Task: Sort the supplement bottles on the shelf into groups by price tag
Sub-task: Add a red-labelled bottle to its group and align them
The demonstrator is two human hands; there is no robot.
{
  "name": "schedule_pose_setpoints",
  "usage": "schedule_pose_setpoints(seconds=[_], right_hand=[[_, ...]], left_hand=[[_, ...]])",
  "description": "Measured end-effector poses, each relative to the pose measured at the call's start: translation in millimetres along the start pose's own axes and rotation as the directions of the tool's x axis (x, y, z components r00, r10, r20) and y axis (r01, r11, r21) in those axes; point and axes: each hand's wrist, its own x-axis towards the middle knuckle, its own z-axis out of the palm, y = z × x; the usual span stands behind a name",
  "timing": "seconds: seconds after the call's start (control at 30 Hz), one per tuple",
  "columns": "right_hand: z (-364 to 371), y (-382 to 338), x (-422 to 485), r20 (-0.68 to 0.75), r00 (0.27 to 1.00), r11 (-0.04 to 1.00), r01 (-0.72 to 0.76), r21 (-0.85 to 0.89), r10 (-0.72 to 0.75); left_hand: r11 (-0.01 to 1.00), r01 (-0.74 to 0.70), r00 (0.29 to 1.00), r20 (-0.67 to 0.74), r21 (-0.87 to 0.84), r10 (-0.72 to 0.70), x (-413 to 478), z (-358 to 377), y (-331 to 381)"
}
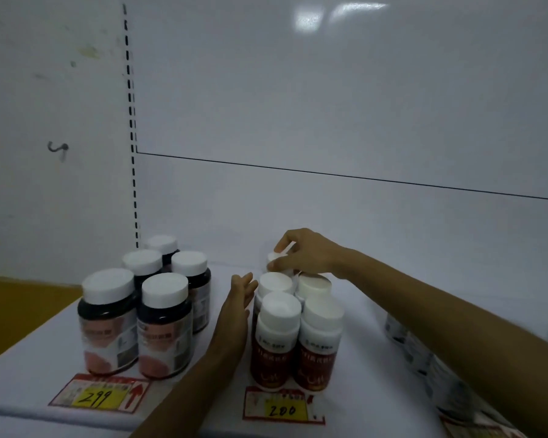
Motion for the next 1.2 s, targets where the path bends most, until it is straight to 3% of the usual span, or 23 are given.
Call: schedule_pose_setpoints(seconds=[0.2,0.5,0.7,0.8,0.9,1.03,1.1,1.2], right_hand=[[4,-15,-13,-0.012,1.000,0.998,0.002,-0.060,-0.003],[7,-25,-29,0.080,0.994,0.997,-0.078,-0.020,0.079],[18,-23,-29,-0.032,0.996,0.996,-0.085,0.030,0.086],[15,-22,-32,-0.188,0.980,0.998,-0.056,0.006,0.056],[10,-23,-50,-0.425,0.902,0.994,-0.033,0.103,0.074],[28,-8,-91,-0.695,0.676,0.918,0.071,0.391,0.244],[48,4,-109,-0.720,0.589,0.860,0.079,0.504,0.368],[79,25,-125,-0.626,0.580,0.774,-0.011,0.634,0.521]], left_hand=[[1.000,-0.003,0.988,0.151,0.010,0.002,-6,0,1],[0.997,-0.021,0.988,0.156,0.076,0.008,-5,-2,-8],[0.986,-0.072,0.984,0.174,0.148,0.046,-6,-3,-9],[0.984,-0.090,0.980,0.189,0.155,0.060,-4,-3,-10],[0.985,-0.070,0.979,0.200,0.156,0.038,-3,-4,-13],[0.990,-0.043,0.985,0.172,0.137,0.019,-3,-5,-11],[0.990,-0.049,0.983,0.180,0.129,0.025,-4,-5,-9],[0.988,-0.071,0.980,0.196,0.138,0.043,-2,-6,-12]])
